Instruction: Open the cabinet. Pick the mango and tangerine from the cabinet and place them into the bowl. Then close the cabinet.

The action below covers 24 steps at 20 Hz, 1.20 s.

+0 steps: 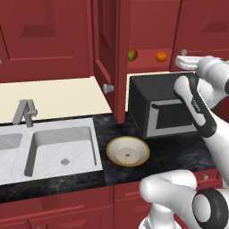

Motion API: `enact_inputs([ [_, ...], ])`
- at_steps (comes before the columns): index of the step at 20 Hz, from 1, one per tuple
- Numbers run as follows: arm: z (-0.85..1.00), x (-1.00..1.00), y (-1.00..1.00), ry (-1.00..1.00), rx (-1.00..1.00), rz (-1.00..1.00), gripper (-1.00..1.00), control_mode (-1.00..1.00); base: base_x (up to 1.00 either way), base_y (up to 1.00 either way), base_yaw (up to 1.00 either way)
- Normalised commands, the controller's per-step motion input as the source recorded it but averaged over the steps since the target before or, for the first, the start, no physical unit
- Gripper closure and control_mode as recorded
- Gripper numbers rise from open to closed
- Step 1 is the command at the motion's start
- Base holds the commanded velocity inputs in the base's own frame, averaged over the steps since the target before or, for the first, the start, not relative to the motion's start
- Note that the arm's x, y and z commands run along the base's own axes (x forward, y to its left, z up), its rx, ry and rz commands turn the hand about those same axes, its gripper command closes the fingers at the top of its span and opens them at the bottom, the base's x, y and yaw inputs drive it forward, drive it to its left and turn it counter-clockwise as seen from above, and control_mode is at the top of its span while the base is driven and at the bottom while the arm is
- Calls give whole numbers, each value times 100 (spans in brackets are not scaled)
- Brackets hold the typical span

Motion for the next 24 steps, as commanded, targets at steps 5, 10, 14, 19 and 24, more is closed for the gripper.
enact_inputs([
  [5,0,75,-18,0,0,1,-100,-100,0,0,0],
  [10,0,81,-17,0,0,4,-100,-100,0,0,0],
  [14,-8,93,-20,2,0,5,-100,-100,0,0,0],
  [19,-31,81,-21,2,0,5,-100,-100,0,0,0],
  [24,-11,40,0,2,0,0,100,-100,0,0,0],
])
